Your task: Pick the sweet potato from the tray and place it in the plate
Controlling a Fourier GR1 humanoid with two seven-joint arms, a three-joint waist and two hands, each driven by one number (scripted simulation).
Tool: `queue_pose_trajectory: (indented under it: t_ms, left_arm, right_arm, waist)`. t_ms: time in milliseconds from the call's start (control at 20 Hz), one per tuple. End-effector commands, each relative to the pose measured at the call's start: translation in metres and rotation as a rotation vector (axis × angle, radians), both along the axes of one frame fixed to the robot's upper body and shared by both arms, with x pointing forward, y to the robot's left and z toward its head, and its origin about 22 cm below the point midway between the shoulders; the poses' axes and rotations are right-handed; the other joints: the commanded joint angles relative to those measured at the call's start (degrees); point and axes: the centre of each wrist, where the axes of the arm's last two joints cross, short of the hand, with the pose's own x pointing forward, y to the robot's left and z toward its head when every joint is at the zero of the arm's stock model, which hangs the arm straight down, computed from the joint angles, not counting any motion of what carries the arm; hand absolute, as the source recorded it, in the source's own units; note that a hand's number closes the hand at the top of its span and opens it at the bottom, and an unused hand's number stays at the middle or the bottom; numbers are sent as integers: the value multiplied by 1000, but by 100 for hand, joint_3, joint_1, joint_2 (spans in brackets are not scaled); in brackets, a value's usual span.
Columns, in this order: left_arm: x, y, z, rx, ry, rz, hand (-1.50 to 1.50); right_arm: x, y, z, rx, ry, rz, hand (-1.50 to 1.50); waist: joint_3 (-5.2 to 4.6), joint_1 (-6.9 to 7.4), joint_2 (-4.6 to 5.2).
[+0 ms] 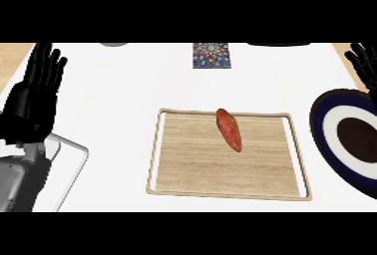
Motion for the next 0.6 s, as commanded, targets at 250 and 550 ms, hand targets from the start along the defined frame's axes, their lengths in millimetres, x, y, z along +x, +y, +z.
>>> queue_pose_trajectory:
  t_ms: [250,550]
  left_arm:
    - [-32,-28,-115,-47,597,-68,0]
    - [-30,-44,-122,-94,656,-143,0]
  right_arm:
    - [50,34,28,163,-46,245,150]
    - [56,9,-34,38,-39,-113,-150]
  waist:
    - [37,660,363]
    - [47,527,257]
